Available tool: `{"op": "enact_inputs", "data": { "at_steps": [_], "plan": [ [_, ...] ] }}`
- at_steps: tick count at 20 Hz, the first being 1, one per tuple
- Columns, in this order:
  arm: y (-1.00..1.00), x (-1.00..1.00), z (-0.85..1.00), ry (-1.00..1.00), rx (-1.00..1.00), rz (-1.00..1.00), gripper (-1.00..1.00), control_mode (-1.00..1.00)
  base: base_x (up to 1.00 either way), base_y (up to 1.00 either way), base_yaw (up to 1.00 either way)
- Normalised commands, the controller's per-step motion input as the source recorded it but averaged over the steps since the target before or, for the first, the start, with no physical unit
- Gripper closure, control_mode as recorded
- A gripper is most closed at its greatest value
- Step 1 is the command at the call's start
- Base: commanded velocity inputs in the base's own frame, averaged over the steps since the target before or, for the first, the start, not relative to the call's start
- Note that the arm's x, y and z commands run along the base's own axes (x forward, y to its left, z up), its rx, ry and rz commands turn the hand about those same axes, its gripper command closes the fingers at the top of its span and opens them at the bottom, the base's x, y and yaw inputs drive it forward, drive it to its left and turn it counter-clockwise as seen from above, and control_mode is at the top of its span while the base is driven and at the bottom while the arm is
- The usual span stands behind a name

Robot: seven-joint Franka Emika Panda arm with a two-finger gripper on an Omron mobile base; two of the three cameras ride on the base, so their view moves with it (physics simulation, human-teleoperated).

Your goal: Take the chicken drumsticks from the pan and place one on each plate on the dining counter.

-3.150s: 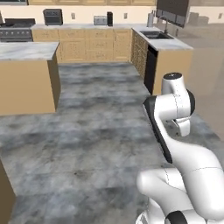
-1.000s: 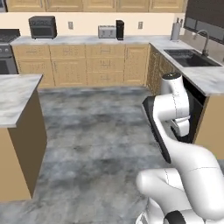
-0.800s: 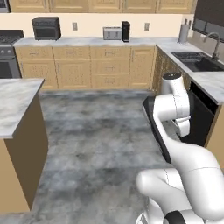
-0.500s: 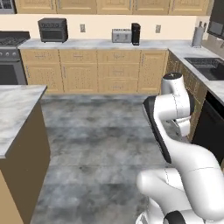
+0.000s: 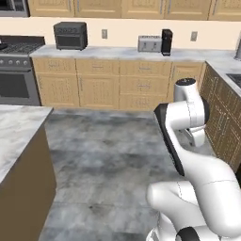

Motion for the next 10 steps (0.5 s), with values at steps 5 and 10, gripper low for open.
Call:
{"op": "enact_inputs", "data": {
  "at_steps": [5, 10],
  "plan": [
    [0.0, 0.0, 0.0, 0.0, 0.0, 0.0, -1.0, 1.0, 1.0, -0.27, 0.27],
    [0.0, 0.0, 0.0, 0.0, 0.0, 0.0, -1.0, 1.0, 1.0, -0.26, 0.27]
  ]
}}
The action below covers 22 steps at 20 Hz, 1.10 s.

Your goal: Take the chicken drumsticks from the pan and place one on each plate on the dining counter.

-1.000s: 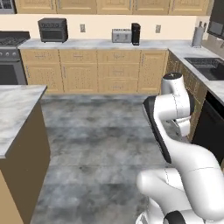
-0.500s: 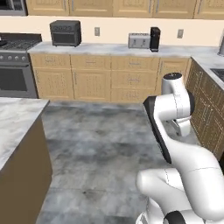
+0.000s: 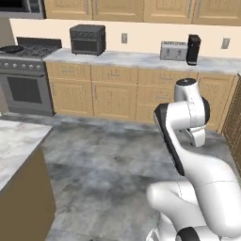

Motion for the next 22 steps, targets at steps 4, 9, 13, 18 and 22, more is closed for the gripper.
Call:
{"op": "enact_inputs", "data": {
  "at_steps": [4, 9, 13, 18, 22],
  "plan": [
    [0.0, 0.0, 0.0, 0.0, 0.0, 0.0, -1.0, 1.0, 1.0, -0.21, 0.28],
    [0.0, 0.0, 0.0, 0.0, 0.0, 0.0, -1.0, 1.0, 1.0, -0.16, 0.29],
    [0.0, 0.0, 0.0, 0.0, 0.0, 0.0, -1.0, 1.0, 1.0, -0.06, 0.31],
    [0.0, 0.0, 0.0, 0.0, 0.0, 0.0, -1.0, 1.0, 1.0, 0.0, 0.3],
    [0.0, 0.0, 0.0, 0.0, 0.0, 0.0, -1.0, 1.0, 1.0, 0.0, 0.27]
  ]
}}
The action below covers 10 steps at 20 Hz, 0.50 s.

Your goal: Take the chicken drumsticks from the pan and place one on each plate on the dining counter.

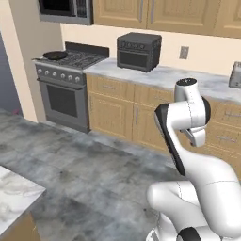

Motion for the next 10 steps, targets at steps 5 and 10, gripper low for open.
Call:
{"op": "enact_inputs", "data": {
  "at_steps": [5, 10],
  "plan": [
    [0.0, 0.0, 0.0, 0.0, 0.0, 0.0, -1.0, 1.0, 1.0, 0.0, 0.26],
    [0.0, 0.0, 0.0, 0.0, 0.0, 0.0, -1.0, 1.0, 1.0, 0.0, 0.22]
  ]
}}
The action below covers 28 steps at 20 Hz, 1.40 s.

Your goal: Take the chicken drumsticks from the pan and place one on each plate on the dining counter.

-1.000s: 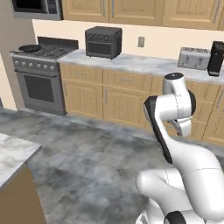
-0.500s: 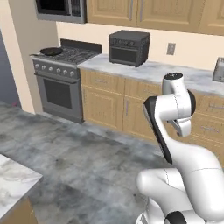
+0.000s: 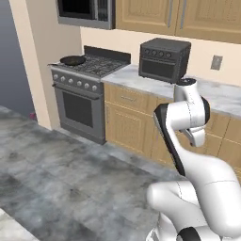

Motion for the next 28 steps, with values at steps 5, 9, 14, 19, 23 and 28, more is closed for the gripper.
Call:
{"op": "enact_inputs", "data": {
  "at_steps": [5, 9, 14, 19, 23, 28],
  "plan": [
    [0.0, 0.0, 0.0, 0.0, 0.0, 0.0, -1.0, 1.0, 1.0, 0.0, 0.19],
    [0.0, 0.0, 0.0, 0.0, 0.0, 0.0, -1.0, 1.0, 1.0, 0.0, 0.16],
    [0.0, 0.0, 0.0, 0.0, 0.0, 0.0, -1.0, 1.0, 1.0, 0.03, 0.13],
    [0.0, 0.0, 0.0, 0.0, 0.0, 0.0, -1.0, 1.0, 1.0, 0.08, 0.07],
    [0.0, 0.0, 0.0, 0.0, 0.0, 0.0, -1.0, 1.0, 1.0, 0.21, 0.01],
    [0.0, 0.0, 0.0, 0.0, 0.0, 0.0, -1.0, 1.0, 1.0, 0.34, 0.0]
  ]
}}
